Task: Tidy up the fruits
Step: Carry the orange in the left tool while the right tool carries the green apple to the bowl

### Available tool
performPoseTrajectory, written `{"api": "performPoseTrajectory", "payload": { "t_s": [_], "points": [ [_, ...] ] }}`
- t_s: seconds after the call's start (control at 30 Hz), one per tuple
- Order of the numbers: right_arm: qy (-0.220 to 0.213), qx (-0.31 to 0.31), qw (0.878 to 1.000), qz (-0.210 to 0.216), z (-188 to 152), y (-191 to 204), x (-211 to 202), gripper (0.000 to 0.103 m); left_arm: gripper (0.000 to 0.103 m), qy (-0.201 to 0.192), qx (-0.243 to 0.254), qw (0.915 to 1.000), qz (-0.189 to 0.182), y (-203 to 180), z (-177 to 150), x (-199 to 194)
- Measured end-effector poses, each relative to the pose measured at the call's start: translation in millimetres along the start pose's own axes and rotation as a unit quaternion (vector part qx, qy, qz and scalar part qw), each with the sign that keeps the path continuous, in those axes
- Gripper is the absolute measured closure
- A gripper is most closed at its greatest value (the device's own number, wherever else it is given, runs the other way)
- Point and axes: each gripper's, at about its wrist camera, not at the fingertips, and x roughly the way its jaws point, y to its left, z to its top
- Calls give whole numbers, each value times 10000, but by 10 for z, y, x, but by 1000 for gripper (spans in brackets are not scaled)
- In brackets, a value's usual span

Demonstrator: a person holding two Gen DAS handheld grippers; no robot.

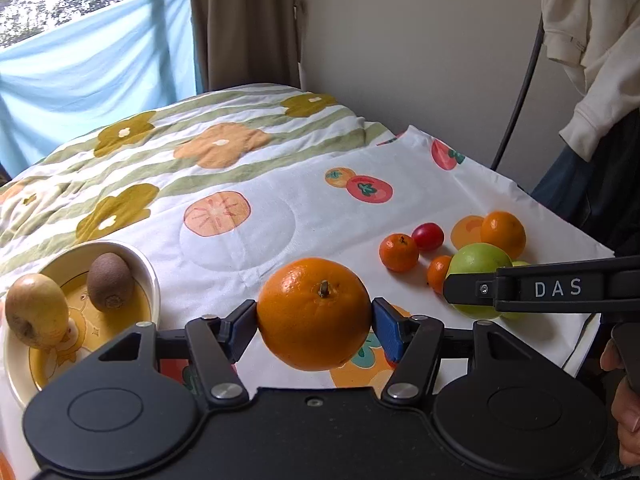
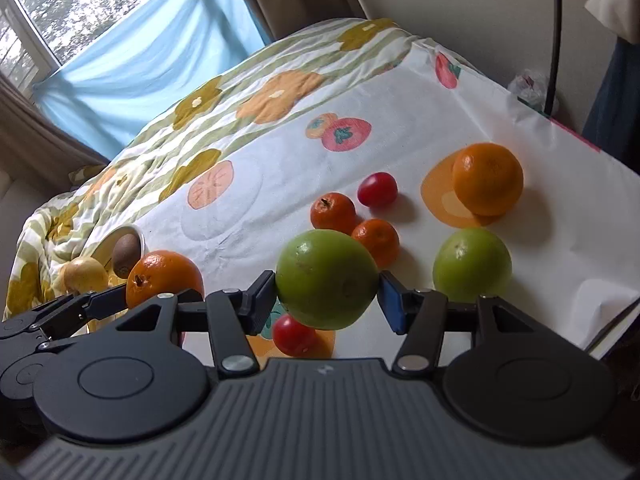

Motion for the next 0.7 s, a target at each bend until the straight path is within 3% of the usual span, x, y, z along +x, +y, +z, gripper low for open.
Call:
{"api": "performPoseTrajectory", "payload": {
  "t_s": [0.3, 0.47, 0.7],
  "points": [
    [28, -1034, 9929, 579, 230, 232, -215, 33, 37, -176, -761, 9934, 840, -81, 17, -433],
    [100, -1582, 9822, 1008, 354, 441, -214, 33, 37, -332, -1296, 9814, 1380, 4, -36, -637],
    [214, -2116, 9657, 1487, 405, 840, -94, 33, 37, -452, -1749, 9657, 1863, 351, -73, -803]
  ]
}}
